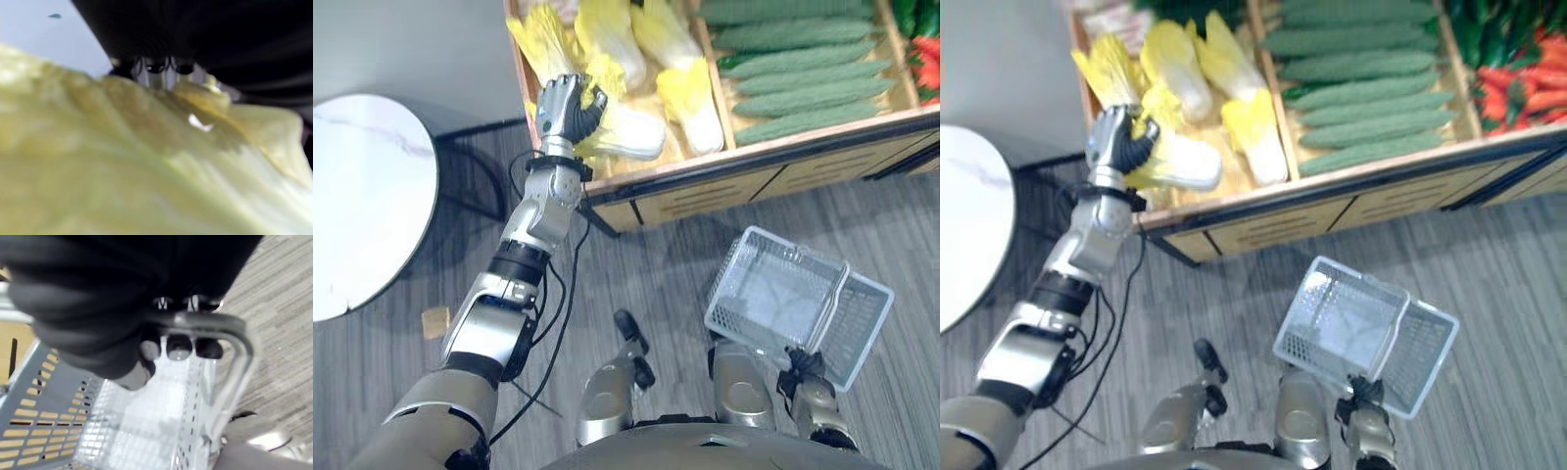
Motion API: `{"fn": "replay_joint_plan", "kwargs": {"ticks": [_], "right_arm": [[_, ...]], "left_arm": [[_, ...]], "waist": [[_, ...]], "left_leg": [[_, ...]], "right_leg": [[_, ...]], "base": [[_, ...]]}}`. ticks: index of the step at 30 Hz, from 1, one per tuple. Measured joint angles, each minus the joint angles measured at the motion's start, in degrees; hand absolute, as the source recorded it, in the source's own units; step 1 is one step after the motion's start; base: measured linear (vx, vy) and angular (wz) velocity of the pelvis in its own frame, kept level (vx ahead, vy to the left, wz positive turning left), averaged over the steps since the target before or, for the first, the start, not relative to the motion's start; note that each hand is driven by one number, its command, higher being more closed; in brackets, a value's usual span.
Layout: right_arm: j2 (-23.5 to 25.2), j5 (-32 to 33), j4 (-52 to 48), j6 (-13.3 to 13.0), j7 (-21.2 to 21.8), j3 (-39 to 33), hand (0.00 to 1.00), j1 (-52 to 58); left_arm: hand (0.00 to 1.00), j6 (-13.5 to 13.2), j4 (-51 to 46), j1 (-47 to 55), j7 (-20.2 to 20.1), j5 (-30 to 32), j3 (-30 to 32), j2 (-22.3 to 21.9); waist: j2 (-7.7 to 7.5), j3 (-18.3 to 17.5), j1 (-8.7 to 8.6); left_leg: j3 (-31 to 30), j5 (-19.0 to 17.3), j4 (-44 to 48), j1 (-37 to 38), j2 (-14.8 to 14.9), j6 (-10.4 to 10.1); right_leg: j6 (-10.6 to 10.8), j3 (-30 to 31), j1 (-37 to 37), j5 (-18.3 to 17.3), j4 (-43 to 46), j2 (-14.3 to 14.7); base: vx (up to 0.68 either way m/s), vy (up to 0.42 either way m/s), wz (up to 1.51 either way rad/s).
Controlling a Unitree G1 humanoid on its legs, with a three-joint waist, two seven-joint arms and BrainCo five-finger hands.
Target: Pick vegetable in the basket
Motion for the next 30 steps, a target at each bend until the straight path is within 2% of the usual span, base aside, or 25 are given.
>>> {"fn": "replay_joint_plan", "kwargs": {"ticks": [2, 4, 5, 6, 8, 9, 10, 12, 13, 14, 15, 17, 18, 19, 20, 21, 22, 23, 24, 25, 26, 27, 28, 29, 30], "right_arm": [[1.3, 0.0, -2.8, 0.0, 0.0, -0.4, 1.00, 1.7], [1.3, -0.1, -4.0, 0.1, -0.1, 0.4, 1.00, 1.8], [1.1, -0.3, -5.3, 0.1, -0.1, 1.5, 1.00, 1.6], [0.7, -0.5, -6.8, 0.1, -0.2, 2.5, 1.00, 1.1], [0.2, -0.6, -8.1, 0.1, -0.6, 3.2, 1.00, 0.8], [-0.4, -1.5, -9.2, 0.2, -0.5, 5.7, 1.00, 1.1], [-0.4, -2.3, -9.5, 0.3, -0.4, 6.5, 1.00, 1.2], [-1.5, -4.1, -12.9, 0.7, -0.1, 8.9, 1.00, 2.2], [-2.5, -5.3, -16.3, 0.8, 0.2, 10.1, 1.00, 4.2], [-3.3, -5.9, -18.3, 0.9, 0.6, 11.3, 1.00, 4.9], [-3.5, -6.3, -18.8, 0.9, 0.7, 11.5, 1.00, 4.8], [-3.4, -7.3, -22.3, 1.0, 1.2, 13.4, 1.00, 5.2], [-3.3, -7.3, -23.4, 0.9, 1.2, 13.9, 1.00, 5.3], [-3.4, -7.2, -25.8, 0.9, 1.2, 15.0, 1.00, 5.2], [-3.4, -7.2, -27.3, 0.9, 1.2, 16.1, 1.00, 4.5], [-3.5, -7.2, -28.5, 0.9, 1.3, 17.9, 1.00, 3.7], [-3.5, -7.2, -29.0, 0.9, 1.5, 19.0, 1.00, 3.3], [-3.2, -7.2, -30.4, 0.8, 1.8, 21.1, 1.00, 3.1], [-3.1, -7.1, -32.2, 0.8, 2.0, 23.1, 1.00, 3.2], [-3.0, -7.0, -32.8, 0.7, 2.0, 24.0, 1.00, 2.9], [-3.1, -6.5, -33.5, 0.8, 2.1, 25.3, 1.00, 2.2], [-3.1, -5.9, -33.5, 0.8, 2.1, 26.5, 1.00, 1.5], [-2.9, -5.4, -33.5, 0.8, 2.1, 27.2, 1.00, 1.3], [-2.3, -4.8, -34.3, 0.8, 2.1, 28.4, 1.00, 1.3], [-1.6, -4.6, -35.4, 0.8, 2.2, 29.3, 1.00, 1.3]], "left_arm": [[1.00, -0.2, -1.5, 0.2, 0.2, 0.0, -0.5, 0.1], [1.00, -0.3, -3.1, 1.5, 0.5, 0.0, -0.2, 0.9], [1.00, -0.3, -6.0, 4.2, 0.6, 0.0, 0.4, 2.1], [1.00, -0.6, -10.2, 8.5, 0.7, 0.1, 2.5, 2.6], [1.00, -0.7, -13.8, 12.5, 0.7, 0.1, 4.8, 2.5], [1.00, -1.0, -17.6, 17.6, 0.8, 0.1, 7.9, 2.5], [1.00, -1.1, -19.3, 19.4, 0.8, 0.1, 9.1, 2.2], [1.00, -1.8, -23.3, 24.5, 0.9, 0.0, 11.1, -2.3], [1.00, -3.1, -26.2, 28.9, 0.9, 0.0, 10.5, -7.0], [1.00, -4.5, -27.7, 32.4, 1.0, 0.0, 8.8, -11.0], [1.00, -4.9, -27.7, 33.1, 1.0, 0.0, 8.2, -11.9], [1.00, -6.9, -27.7, 36.6, 0.6, -0.1, 3.6, -16.8], [1.00, -7.3, -27.7, 37.1, 0.4, -0.2, 2.8, -17.5], [1.00, -8.0, -27.6, 38.6, 0.0, -0.8, 1.5, -18.6], [1.00, -8.7, -27.4, 40.3, -0.1, -1.3, 1.3, -19.4], [1.00, -9.2, -26.1, 42.3, -0.4, -2.5, 0.9, -19.9], [1.00, -9.4, -25.4, 43.6, -0.5, -3.2, 0.9, -20.1], [1.00, -9.6, -23.3, 46.2, -0.8, -4.3, 0.8, -20.3], [1.00, -9.6, -20.4, 48.1, -1.6, -5.5, 0.7, -20.6], [1.00, -9.6, -18.9, 48.6, -2.0, -5.9, 0.3, -20.7], [1.00, -9.6, -15.5, 48.8, -3.0, -6.1, -1.0, -20.6], [1.00, -9.6, -12.5, 49.1, -4.0, -7.3, -2.1, -20.6], [1.00, -9.6, -11.5, 49.3, -4.4, -7.6, -2.5, -20.6], [1.00, -9.6, -10.4, 50.1, -5.0, -7.7, -3.3, -20.5], [1.00, -9.6, -10.3, 50.9, -5.5, -8.4, -4.4, -20.3]], "waist": [[-0.47, -0.6, -0.64], [-0.57, -0.7, -0.30], [-0.17, -0.9, -0.33], [0.19, -1.1, 0.32], [0.05, -1.4, 0.84], [-0.46, -3.4, 1.49], [-0.91, -3.8, 1.78], [0.58, -4.5, 1.80], [2.05, -5.5, 1.30], [3.38, -6.3, 0.65], [3.74, -6.5, 0.51], [4.27, -6.9, -0.13], [4.23, -6.8, -0.15], [3.98, -6.8, -0.49], [3.91, -6.8, -0.11], [3.88, -6.8, 0.78], [3.88, -6.8, 1.00], [4.15, -7.2, 1.38], [4.07, -7.2, 2.71], [4.50, -7.4, 3.22], [4.93, -7.4, 3.45], [4.27, -6.7, 3.71], [3.53, -6.2, 3.98], [2.70, -5.6, 5.09], [1.74, -5.0, 5.89]], "left_leg": [[1.7, -0.5, 0.3, 0.9, -0.2, 0.1], [5.3, -1.2, 0.3, 2.1, 0.3, 0.5], [8.8, -1.7, 0.3, 3.2, 1.2, 1.2], [14.1, -2.6, 0.3, 5.5, 2.4, 1.4], [18.6, -3.1, 0.4, 7.7, 3.3, 0.8], [23.4, -3.1, 0.7, 9.5, 4.1, -0.4], [25.3, -3.4, 1.7, 10.1, 4.8, -0.8], [28.7, -3.8, 4.6, 11.5, 7.5, -1.5], [31.0, -4.4, 5.6, 13.6, 9.3, -2.4], [32.2, -4.8, 6.3, 14.6, 10.5, -3.0], [32.4, -4.7, 6.5, 14.7, 10.8, -3.0], [32.7, -4.2, 10.1, 15.6, 12.7, -3.6], [31.7, -4.1, 11.8, 15.3, 13.3, -3.6], [27.3, -4.0, 16.5, 14.9, 14.8, -3.5], [21.6, -3.7, 20.6, 14.1, 15.9, -3.1], [13.5, -1.8, 25.7, 13.1, 16.5, -1.7], [9.5, -0.1, 28.0, 12.8, 16.4, -1.4], [1.8, 4.5, 32.8, 11.4, 16.3, -1.5], [-5.6, 8.7, 39.0, 9.1, 15.6, -2.9], [-9.9, 5.5, 43.6, 6.8, 14.7, -4.8], [-16.9, -2.8, 52.3, 1.8, 11.8, -5.5], [-19.6, -9.9, 56.9, -1.5, 9.2, -3.9], [-20.2, -13.2, 57.7, -2.9, 7.8, -2.7], [-21.1, -17.7, 56.8, -6.0, 5.2, -1.1], [-23.3, -20.3, 52.4, -9.4, 2.4, -0.4]], "right_leg": [[0.4, 1.9, 0.2, 0.9, -1.5, 0.1], [0.1, 3.0, -0.1, 2.5, -2.9, 0.4], [-4.2, -1.8, -0.5, 2.7, -3.5, -0.5], [-9.2, -17.0, -1.2, 2.2, -0.8, -5.0], [-10.5, -27.8, -1.0, 2.3, 1.1, -8.3], [-12.0, -36.8, -0.7, 5.9, 1.9, -10.5], [-9.4, -37.8, -0.6, 7.2, 1.9, -10.2], [-8.5, -37.3, -0.9, 7.4, 1.6, -7.4], [-7.4, -34.6, -1.0, 6.4, 1.6, -5.2], [-7.2, -32.8, -1.1, 5.5, 1.5, -3.7], [-7.3, -32.3, -1.2, 5.3, 1.5, -3.3], [-7.4, -28.4, -3.0, 4.2, 1.7, -0.9], [-7.6, -27.3, -3.6, 4.0, 2.0, -0.8], [-8.1, -24.3, -5.0, 3.5, 2.8, 0.1], [-8.4, -21.3, -6.0, 3.3, 3.3, 1.1], [-8.7, -16.8, -6.9, 3.2, 3.5, 2.9], [-8.8, -14.6, -7.0, 3.1, 3.5, 3.9], [-9.4, -10.7, -6.9, 2.6, 3.1, 6.0], [-10.2, -5.7, -6.7, 2.1, 2.2, 8.5], [-11.0, -3.6, -6.7, 2.1, 1.7, 9.6], [-12.6, -0.1, -5.5, 2.2, 1.3, 11.5], [-13.2, 2.9, -2.7, 2.5, 0.1, 12.5], [-13.5, 4.4, -1.2, 2.3, -0.5, 12.7], [-14.0, 6.8, 1.7, 1.7, -1.3, 12.6], [-14.1, 8.7, 3.5, 0.9, -1.5, 12.4]], "base": [[0.04, 0.033, -0.38], [0.03, 0.016, -0.96], [0.01, 0.026, -1.75], [0.03, 0.041, -1.89], [0.08, 0.029, -1.71], [0.12, -0.042, -1.70], [0.16, -0.155, -1.87], [0.18, -0.235, -1.27], [0.18, -0.270, -1.21], [0.15, -0.221, -1.07], [0.11, -0.204, -0.92], [0.09, -0.199, -0.96], [0.05, -0.160, -1.03], [0.04, -0.130, -1.16], [0.07, -0.075, -1.82], [0.09, -0.040, -1.83], [0.13, -0.039, -2.11], [0.24, -0.034, -2.22], [0.25, 0.004, -2.20], [0.30, 0.043, -2.03], [0.25, 0.067, -1.59], [0.24, 0.046, -1.40], [0.25, 0.037, -1.21], [0.24, 0.057, -1.12], [0.30, 0.103, -1.12]]}}
